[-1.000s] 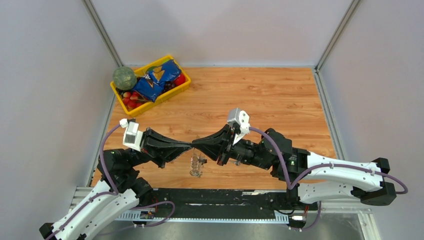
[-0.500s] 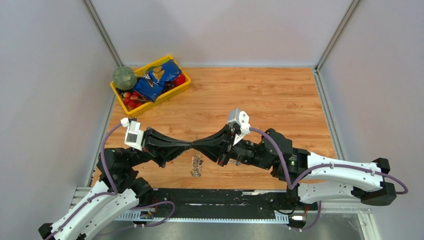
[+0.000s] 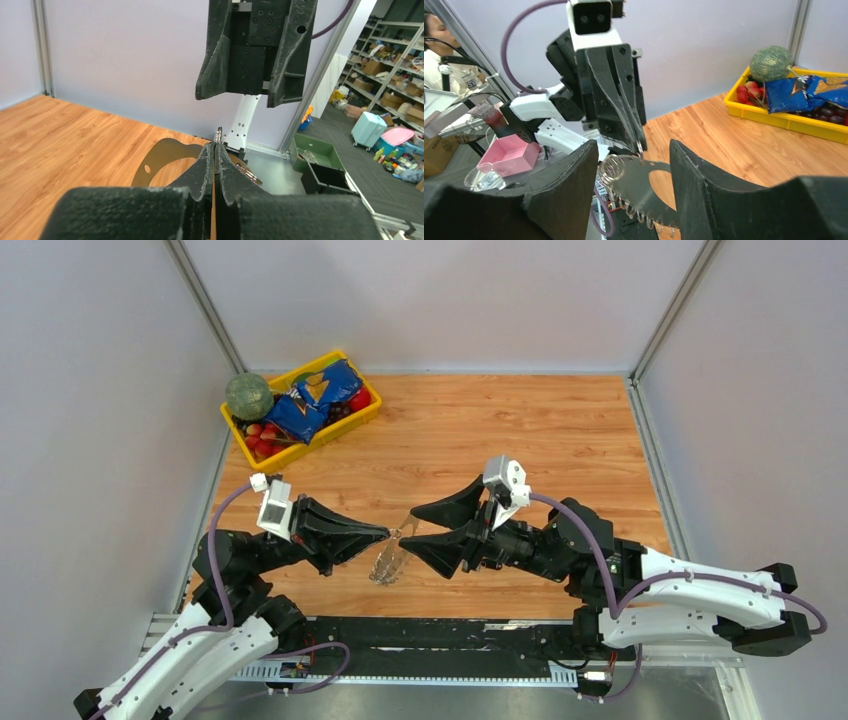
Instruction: Put the keys on the keyring
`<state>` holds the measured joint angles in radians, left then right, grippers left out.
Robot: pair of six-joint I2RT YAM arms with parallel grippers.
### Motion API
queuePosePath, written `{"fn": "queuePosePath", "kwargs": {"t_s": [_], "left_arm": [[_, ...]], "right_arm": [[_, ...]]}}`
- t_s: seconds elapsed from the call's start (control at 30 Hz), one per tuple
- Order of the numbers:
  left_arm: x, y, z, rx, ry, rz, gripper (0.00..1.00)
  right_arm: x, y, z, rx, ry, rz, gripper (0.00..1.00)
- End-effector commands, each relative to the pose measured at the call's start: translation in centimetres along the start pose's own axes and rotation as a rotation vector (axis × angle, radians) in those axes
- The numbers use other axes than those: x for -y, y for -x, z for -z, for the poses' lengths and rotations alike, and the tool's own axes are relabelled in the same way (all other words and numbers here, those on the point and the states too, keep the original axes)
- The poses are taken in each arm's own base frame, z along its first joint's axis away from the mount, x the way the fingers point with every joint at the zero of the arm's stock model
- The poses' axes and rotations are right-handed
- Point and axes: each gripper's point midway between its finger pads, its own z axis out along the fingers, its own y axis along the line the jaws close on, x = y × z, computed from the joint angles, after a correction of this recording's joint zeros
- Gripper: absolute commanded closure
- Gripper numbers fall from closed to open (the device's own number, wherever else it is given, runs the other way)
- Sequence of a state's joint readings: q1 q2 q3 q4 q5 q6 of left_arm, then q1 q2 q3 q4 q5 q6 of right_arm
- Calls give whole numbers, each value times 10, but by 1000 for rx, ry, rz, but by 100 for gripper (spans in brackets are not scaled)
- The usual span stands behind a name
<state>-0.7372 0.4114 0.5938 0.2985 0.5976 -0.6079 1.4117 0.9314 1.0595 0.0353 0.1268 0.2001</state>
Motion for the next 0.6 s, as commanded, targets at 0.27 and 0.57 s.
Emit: {"fn": "queuePosePath", "kwargs": {"t_s": [0.27,0.57], "left_arm": [[9,10,6,-162,28,-113,100],[-5,5,13,-314,127,-146,100]], "right_arm": [[20,-16,27,-217,-77,187,39],[11,-46,27,-393,51,334,46]]}}
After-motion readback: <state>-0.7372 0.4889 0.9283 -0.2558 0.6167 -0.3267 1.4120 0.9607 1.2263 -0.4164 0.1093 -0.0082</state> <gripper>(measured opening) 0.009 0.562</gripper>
